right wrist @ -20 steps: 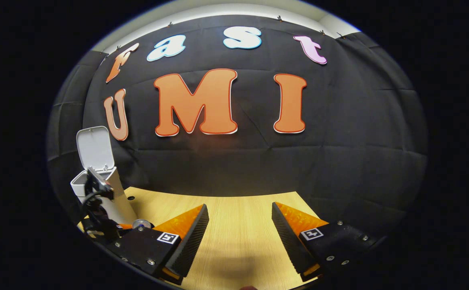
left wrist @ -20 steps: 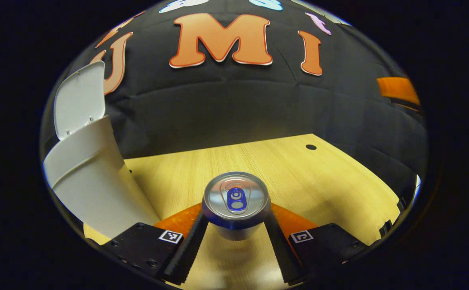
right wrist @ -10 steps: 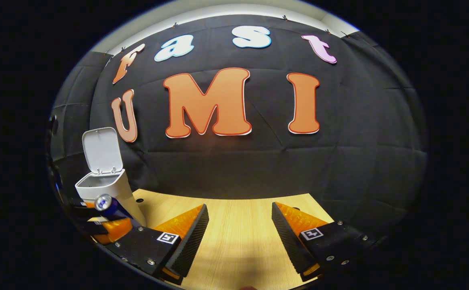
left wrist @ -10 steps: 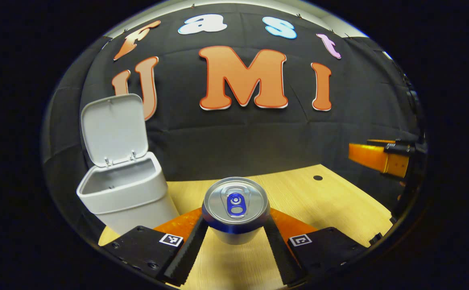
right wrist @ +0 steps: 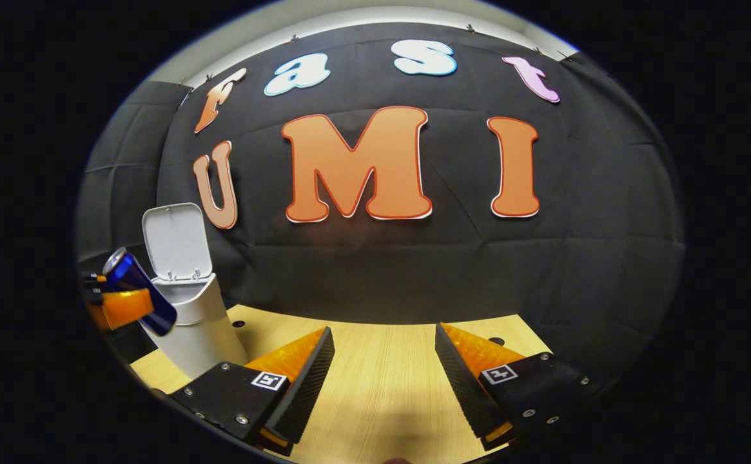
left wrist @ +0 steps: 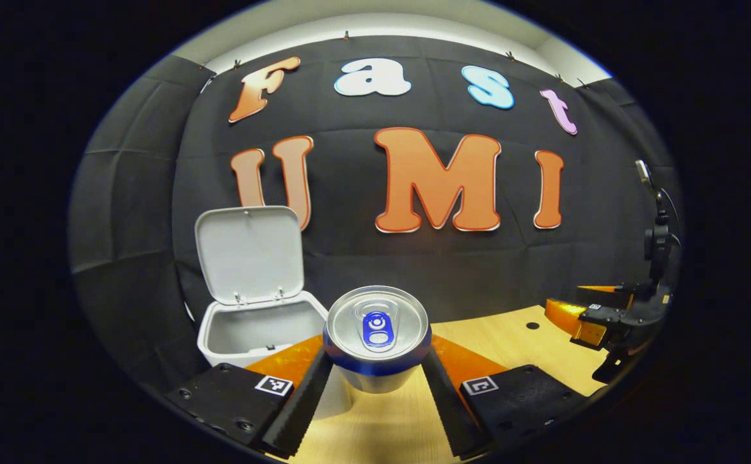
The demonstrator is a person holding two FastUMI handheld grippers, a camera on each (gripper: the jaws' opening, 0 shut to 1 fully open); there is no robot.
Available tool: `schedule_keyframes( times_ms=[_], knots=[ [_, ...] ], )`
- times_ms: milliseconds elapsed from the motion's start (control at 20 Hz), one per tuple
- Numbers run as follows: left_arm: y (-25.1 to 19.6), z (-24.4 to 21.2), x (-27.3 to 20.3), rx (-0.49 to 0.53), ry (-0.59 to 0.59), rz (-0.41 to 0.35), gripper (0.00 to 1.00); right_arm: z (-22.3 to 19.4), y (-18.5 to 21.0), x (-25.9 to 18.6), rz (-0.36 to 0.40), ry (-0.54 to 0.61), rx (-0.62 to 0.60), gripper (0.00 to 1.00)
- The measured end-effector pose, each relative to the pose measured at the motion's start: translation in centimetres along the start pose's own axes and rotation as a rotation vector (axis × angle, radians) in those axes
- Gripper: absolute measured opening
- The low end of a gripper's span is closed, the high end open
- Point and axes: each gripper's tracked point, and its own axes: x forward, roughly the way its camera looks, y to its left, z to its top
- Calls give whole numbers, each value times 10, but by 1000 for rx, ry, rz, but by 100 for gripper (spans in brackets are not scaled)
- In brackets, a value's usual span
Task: Press the lid of the desktop garbage bin to open it, pick up the crumpled paper on the desktop and throw it into the bin, then pick up the pop can on the desktop and drop it into the bin, and finally close the garbage bin lid.
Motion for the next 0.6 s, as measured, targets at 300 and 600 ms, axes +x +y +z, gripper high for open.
schedule_keyframes(
  times_ms=[300,600],
  knots=[
    [58,7,10,-18,-20,106,80,2,10,4,12,-2,-9,94],
    [97,13,32,-4,-42,162,80,4,4,1,-14,-1,-27,94]
  ],
)
